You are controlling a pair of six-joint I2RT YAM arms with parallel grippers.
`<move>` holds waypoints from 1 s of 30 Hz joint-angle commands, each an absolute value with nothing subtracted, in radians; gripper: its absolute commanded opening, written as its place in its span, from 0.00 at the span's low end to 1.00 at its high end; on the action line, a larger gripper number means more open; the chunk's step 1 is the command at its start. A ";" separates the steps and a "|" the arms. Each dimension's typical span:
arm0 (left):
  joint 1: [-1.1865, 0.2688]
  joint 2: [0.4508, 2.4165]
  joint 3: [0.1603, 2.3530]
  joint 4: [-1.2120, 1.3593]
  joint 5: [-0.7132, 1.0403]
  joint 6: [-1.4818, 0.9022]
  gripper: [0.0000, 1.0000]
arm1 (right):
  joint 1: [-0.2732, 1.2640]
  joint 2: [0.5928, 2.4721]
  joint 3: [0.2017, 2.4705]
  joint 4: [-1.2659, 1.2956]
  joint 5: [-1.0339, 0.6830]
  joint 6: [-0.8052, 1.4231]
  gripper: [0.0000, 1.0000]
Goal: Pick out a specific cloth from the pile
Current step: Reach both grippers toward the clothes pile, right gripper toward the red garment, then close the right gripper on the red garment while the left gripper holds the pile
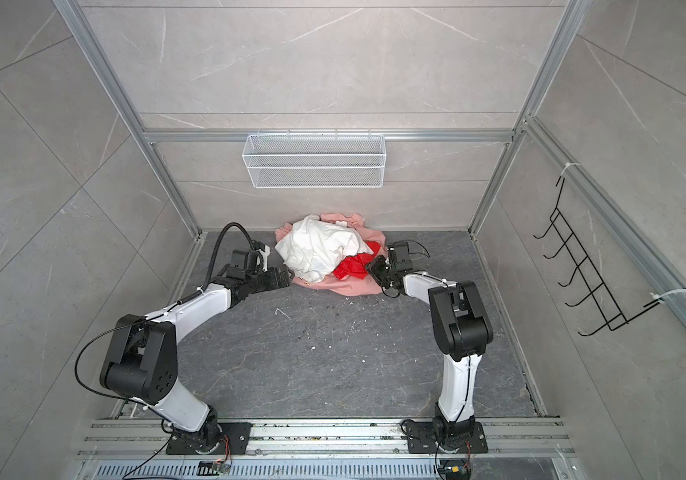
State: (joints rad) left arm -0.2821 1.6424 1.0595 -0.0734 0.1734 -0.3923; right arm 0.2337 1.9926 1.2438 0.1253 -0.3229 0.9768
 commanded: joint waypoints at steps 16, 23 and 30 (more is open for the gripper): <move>-0.287 1.649 1.075 -0.052 0.190 -0.399 1.00 | 0.267 2.076 1.293 0.212 -0.350 1.014 0.21; -0.287 1.643 1.068 -0.037 0.179 -0.396 1.00 | 0.268 2.042 1.288 0.213 -0.344 1.005 0.10; -0.287 1.644 1.071 -0.033 0.179 -0.404 1.00 | 0.269 2.008 1.277 0.228 -0.356 1.000 0.02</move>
